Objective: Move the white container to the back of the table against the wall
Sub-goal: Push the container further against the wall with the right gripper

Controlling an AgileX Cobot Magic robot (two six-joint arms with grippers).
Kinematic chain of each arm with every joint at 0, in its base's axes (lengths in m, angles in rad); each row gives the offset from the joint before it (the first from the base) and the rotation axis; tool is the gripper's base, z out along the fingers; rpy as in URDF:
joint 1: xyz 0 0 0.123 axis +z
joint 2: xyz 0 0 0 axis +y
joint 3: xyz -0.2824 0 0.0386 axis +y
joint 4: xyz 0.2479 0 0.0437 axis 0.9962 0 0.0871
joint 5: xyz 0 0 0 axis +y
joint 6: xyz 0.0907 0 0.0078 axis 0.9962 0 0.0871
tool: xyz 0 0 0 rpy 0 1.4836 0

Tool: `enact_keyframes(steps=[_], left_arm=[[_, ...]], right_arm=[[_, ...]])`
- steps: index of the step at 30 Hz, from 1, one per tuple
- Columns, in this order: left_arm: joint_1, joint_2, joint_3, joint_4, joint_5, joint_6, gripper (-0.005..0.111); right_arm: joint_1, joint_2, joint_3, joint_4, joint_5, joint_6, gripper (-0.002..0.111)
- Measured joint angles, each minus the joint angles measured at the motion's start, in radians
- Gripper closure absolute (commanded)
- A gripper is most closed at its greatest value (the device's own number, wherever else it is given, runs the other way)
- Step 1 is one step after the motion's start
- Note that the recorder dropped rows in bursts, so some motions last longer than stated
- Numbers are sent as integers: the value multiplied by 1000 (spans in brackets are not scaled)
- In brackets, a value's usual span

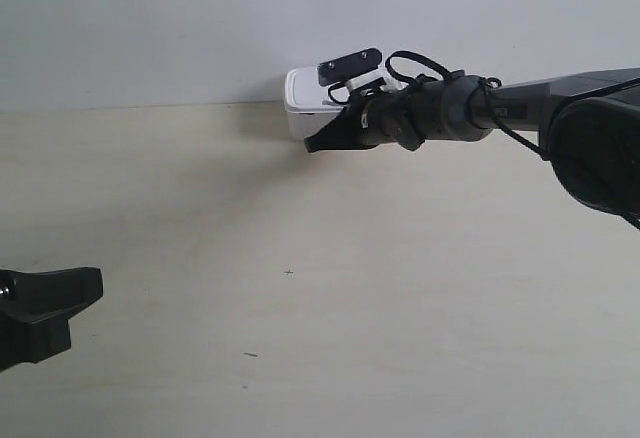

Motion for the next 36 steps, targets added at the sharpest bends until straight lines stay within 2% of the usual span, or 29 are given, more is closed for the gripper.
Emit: enact_keyframes(steps=[14, 31, 36], left_arm=[[0, 0, 0, 8, 0, -4, 107], [0, 0, 0, 8, -17, -7, 107], [0, 0, 0, 8, -17, -7, 107]], right_arm=[[0, 0, -2, -22, -14, -449, 108], [-4, 0, -2, -26, -39, -498, 108], [-4, 0, -2, -14, 13, -500, 108]])
